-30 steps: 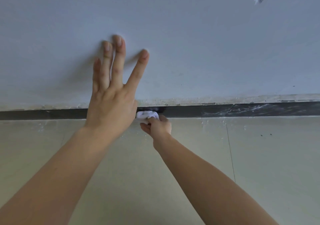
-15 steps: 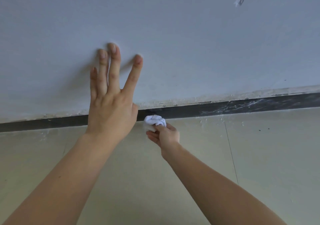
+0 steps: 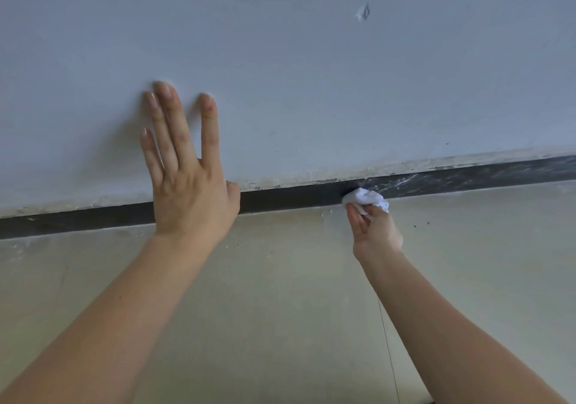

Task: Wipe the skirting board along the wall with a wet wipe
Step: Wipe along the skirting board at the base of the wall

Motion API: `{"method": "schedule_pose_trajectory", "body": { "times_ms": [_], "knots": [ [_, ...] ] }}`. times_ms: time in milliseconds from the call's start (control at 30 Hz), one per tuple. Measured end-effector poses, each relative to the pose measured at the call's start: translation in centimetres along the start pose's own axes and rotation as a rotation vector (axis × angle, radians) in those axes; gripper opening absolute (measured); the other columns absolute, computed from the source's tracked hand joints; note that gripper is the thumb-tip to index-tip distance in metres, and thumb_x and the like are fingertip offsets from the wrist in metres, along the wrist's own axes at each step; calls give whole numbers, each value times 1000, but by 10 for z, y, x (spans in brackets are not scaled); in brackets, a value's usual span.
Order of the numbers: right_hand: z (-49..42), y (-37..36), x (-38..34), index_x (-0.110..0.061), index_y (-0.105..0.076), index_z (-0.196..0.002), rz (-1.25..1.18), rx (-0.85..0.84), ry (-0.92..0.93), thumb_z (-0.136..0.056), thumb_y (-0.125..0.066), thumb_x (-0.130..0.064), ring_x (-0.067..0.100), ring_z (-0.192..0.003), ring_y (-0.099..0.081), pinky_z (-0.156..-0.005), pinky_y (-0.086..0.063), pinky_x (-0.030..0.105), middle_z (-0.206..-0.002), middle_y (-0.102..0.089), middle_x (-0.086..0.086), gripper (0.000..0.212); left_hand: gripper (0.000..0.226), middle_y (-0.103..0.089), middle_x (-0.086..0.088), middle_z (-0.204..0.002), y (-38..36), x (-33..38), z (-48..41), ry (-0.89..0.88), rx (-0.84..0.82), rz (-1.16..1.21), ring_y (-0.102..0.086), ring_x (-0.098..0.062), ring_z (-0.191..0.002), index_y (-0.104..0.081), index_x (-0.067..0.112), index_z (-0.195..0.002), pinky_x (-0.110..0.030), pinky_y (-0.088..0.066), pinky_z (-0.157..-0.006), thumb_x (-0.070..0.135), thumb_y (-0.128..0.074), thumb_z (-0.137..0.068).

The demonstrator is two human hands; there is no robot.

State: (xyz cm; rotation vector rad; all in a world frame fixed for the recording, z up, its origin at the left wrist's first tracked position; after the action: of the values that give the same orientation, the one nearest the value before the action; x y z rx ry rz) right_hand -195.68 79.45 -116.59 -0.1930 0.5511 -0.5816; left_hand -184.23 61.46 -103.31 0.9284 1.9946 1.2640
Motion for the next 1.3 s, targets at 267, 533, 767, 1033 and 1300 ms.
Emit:
{"method": "schedule_pose_trajectory", "body": {
  "times_ms": [267, 533, 767, 1033, 1300],
  "knots": [
    [20, 1, 32, -8, -65, -97, 322, -242, -24, -84, -61, 7, 29, -87, -69, -79, -59, 32, -92, -67, 10, 20, 106, 2, -39, -151, 0, 1, 0, -6, -14, 18, 3, -51, -141, 4, 7, -152, -54, -4, -115, 11, -63, -70],
    [23, -32, 46, -2, -62, -88, 497, -444, 38, -76, -68, 3, 16, -81, -58, -87, -54, 25, -84, -60, 7, 14, 115, 9, -26, -156, 6, -11, 3, -33, -21, 8, 12, -34, -143, 10, 22, -153, -44, 10, -115, 7, -67, -69],
    [23, -18, 14, 5, -58, -78, 142, -108, 66, -81, -65, 7, 24, -71, -68, -70, -61, 28, -83, -64, 18, 7, 111, 8, -23, -157, 9, -14, 3, -53, -15, 14, 11, -31, -144, 5, 21, -154, -47, 8, -114, 6, -67, -70],
    [37, -52, 78, -3, -60, -78, 348, -256, 7, -79, -65, 7, 18, -61, -61, -72, -61, 34, -73, -61, 10, 11, 110, 7, -27, -155, 7, -11, 2, -50, -17, 17, 8, -39, -143, 2, 19, -154, -50, 5, -114, 8, -67, -70],
    [25, -48, 77, 2, -61, -94, 418, -316, -27, -78, -66, 8, 22, -70, -64, -68, -61, 31, -87, -64, 17, 18, 113, 5, -26, -156, 5, -15, 1, -63, -1, 17, 8, -37, -143, 1, 20, -154, -50, 5, -114, 5, -70, -68]
  ]
}}
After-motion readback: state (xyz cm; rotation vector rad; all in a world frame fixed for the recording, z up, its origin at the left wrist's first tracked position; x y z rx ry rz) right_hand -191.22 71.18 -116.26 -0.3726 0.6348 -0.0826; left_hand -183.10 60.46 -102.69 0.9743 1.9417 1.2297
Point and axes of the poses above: each hand's wrist, its own z-axis away from the middle knuckle, its own y-axis out of the back of the hand, x = y × z, the point moved 2 cm from there along -z, towards the middle knuckle
